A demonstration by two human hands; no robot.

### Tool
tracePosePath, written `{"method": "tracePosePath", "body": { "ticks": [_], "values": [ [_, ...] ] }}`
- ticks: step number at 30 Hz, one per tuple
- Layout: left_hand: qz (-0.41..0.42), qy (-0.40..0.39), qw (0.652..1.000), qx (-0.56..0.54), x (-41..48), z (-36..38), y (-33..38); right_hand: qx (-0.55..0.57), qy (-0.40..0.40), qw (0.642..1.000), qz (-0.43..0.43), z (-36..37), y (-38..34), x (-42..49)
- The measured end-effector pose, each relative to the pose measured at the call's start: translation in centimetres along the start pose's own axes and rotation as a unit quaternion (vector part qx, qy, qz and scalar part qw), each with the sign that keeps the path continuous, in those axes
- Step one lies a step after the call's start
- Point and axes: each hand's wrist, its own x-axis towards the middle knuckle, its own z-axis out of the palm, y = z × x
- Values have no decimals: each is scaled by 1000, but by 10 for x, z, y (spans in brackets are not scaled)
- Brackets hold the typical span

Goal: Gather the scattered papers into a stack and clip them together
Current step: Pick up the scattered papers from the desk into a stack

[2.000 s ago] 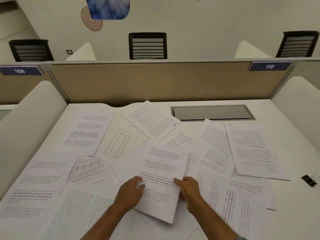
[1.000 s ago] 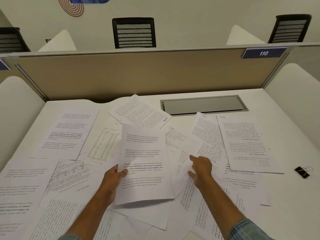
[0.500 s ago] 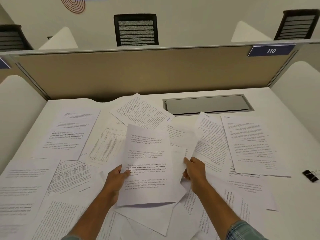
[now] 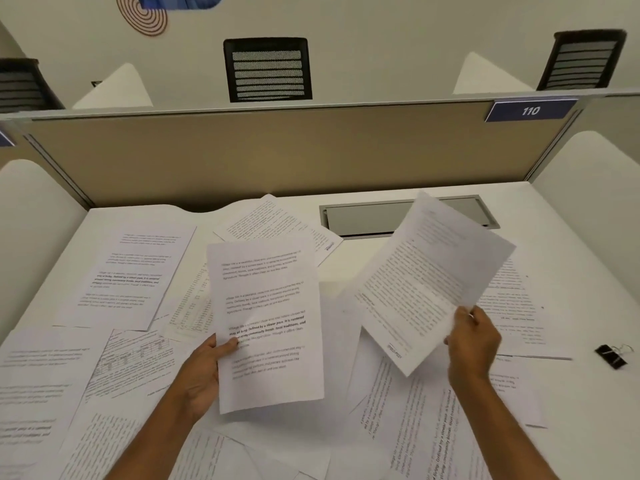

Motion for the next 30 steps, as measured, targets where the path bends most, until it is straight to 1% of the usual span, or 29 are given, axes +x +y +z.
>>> {"method": "tracePosePath", "body": {
  "ticks": [2, 6, 9, 12, 13, 14, 16, 18, 21, 24, 27, 30],
  "values": [
    [-3, -21, 1000, -13, -2, 4, 4, 34, -9, 999, -10, -9, -11, 0],
    [12, -50, 998, -27, -8, 19, 13, 66, 11, 996, -56, -17, -29, 1],
    [15, -60, 998, -21, -12, 29, 18, 82, 2, 995, -63, -13, -36, -2],
    [28, -61, 998, -5, -17, 36, 22, 93, 10, 991, -93, -5, -41, -10],
    [33, -58, 998, 1, -18, 38, 23, 93, -1, 992, -90, -3, -43, -14],
    [37, -56, 998, 9, -19, 38, 24, 90, -28, 993, -76, -1, -44, -18],
    [47, -52, 997, 30, -21, 37, 26, 69, -123, 990, -21, 3, -45, -26],
    [58, -44, 996, 58, -25, 35, 27, 39, -225, 973, 37, 8, -44, -33],
    [49, -40, 995, 76, -31, 26, 25, -8, -321, 943, 83, 14, -42, -43],
    [23, -38, 996, 73, -35, 13, 19, -35, -378, 921, 91, 26, -37, -57],
    [1, -33, 998, 56, -38, 2, 12, -61, -403, 910, 74, 40, -32, -74],
    [1, -27, 999, 46, -44, -7, 8, -81, -431, 897, 62, 51, -27, -95]
  ]
}}
